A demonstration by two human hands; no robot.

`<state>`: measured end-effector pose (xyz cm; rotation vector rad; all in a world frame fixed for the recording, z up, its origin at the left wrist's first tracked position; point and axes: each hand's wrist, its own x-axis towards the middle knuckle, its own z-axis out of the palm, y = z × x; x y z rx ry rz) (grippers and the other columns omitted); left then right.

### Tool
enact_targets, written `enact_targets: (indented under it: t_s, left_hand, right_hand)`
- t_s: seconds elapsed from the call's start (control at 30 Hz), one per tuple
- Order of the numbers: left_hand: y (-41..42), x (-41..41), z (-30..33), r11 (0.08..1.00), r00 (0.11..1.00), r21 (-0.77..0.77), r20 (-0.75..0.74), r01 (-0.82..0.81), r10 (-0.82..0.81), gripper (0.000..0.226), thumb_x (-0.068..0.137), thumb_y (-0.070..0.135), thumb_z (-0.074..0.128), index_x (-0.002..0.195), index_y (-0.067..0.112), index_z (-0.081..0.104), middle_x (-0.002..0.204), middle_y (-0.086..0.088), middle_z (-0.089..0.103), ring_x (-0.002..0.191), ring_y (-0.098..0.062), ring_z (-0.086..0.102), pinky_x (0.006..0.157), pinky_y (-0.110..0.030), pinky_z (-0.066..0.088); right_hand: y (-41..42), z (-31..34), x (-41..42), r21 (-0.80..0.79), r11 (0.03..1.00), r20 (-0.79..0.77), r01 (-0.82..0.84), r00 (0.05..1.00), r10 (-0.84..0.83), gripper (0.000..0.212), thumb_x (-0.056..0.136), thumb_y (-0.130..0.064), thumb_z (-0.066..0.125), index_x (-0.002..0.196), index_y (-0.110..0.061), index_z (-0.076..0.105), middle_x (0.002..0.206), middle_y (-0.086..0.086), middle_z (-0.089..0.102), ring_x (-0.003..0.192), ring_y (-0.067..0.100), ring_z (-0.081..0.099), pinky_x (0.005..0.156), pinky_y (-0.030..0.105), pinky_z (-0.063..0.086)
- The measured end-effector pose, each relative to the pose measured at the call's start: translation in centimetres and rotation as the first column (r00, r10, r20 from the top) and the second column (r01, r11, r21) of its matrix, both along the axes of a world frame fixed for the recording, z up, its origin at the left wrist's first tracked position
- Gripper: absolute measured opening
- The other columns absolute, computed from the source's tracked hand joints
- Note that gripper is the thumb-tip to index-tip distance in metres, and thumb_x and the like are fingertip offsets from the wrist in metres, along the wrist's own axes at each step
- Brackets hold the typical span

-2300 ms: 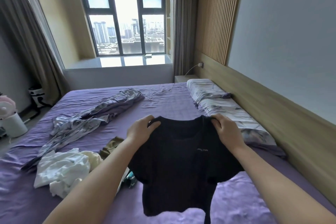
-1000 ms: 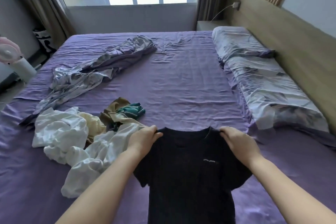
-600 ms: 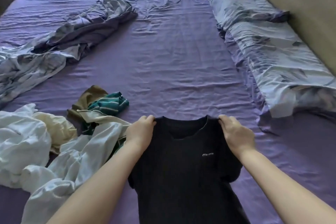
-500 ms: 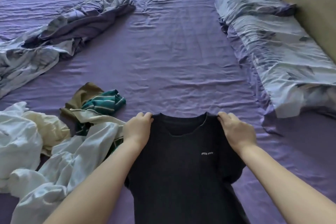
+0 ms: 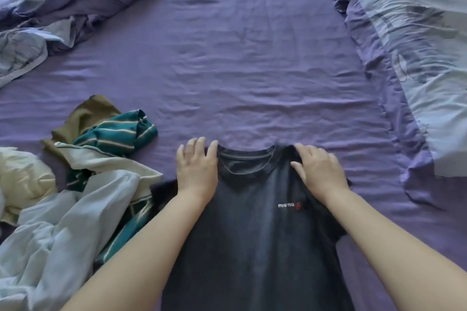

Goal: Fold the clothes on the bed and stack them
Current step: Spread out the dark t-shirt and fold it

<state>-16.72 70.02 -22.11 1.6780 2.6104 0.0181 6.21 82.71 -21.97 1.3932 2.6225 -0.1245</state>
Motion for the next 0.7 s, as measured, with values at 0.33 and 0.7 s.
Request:
enact_targets:
  t_s: [0.33, 0.7]
  left_hand:
    - [-0.3, 10.6, -3.0, 0.815, 0.829, -0.160, 0.163, 0.557, -0.534, 0.055, 0.096, 0.049, 0.035, 0.147, 0.027, 0.029, 0.156, -0.006, 0.021, 0.145, -0.029, 0.014, 0.115, -0.057, 0.010]
    - [3.7, 12.1, -2.9, 0.859, 0.932, -0.369, 0.210, 0.355, -0.295, 0.079, 0.088, 0.065, 0.032, 0.150, 0.030, -0.004, 0.158, -0.009, -0.015, 0.145, -0.028, -0.016, 0.107, -0.060, -0.018]
  right_hand:
    - [-1.7, -1.6, 5.5, -0.137, 0.951, -0.181, 0.278, 0.937, -0.300, 0.071, 0.087, -0.043, 0.057, 0.143, -0.008, 0.030, 0.123, 0.015, 0.058, 0.119, 0.032, 0.048, 0.109, 0.045, 0.023]
    - [0.5, -0.2, 7.8, -0.215, 0.913, -0.352, 0.346, 0.845, -0.403, 0.038, 0.088, -0.019, 0.060, 0.123, -0.011, 0.049, 0.113, 0.012, 0.053, 0.090, 0.039, 0.058, 0.068, 0.042, 0.044]
